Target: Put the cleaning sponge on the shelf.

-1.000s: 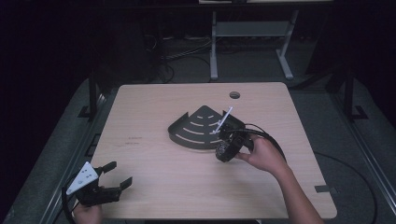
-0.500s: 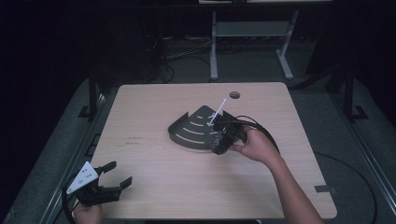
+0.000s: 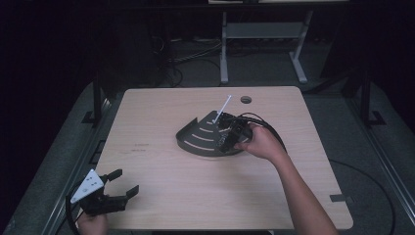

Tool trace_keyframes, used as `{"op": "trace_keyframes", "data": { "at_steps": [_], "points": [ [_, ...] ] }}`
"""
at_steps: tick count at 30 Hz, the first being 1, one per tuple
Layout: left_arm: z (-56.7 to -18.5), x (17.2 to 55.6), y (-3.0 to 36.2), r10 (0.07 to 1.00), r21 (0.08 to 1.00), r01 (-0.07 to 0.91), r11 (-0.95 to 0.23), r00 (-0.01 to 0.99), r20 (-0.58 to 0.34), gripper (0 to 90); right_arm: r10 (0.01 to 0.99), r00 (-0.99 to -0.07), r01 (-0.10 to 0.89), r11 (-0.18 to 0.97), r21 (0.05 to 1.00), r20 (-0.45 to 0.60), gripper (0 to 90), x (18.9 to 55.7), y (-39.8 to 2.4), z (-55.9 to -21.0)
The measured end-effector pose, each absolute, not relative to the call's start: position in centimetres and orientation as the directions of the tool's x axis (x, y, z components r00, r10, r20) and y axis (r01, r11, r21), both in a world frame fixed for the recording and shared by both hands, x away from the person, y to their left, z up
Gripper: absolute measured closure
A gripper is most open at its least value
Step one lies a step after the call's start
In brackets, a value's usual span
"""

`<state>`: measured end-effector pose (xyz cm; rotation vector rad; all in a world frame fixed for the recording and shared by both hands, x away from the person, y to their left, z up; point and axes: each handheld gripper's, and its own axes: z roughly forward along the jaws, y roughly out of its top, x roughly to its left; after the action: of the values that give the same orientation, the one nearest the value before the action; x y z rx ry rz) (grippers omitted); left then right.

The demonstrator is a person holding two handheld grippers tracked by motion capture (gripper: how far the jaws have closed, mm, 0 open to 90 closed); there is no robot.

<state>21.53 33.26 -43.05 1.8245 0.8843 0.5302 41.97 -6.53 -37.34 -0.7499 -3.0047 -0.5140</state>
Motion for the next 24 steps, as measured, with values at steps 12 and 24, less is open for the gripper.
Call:
{"op": "trace_keyframes", "data": {
  "at_steps": [12, 24],
  "points": [
    [-43.0, 21.6, 33.2, 0.769, 0.914, 0.333, -0.232, 0.638, -0.037, 13.3, 0.465, -0.88, 0.471, 0.83, 0.301, 0.095, 32.6, 43.9, -5.5, -37.5],
    [-43.0, 21.5, 33.3, 0.77, 0.916, 0.331, -0.228, 0.637, -0.038, 13.3, 0.5, -0.859, 0.51, 0.813, 0.281, 0.113, 32.6, 45.9, -5.0, -38.9]
  ]
}}
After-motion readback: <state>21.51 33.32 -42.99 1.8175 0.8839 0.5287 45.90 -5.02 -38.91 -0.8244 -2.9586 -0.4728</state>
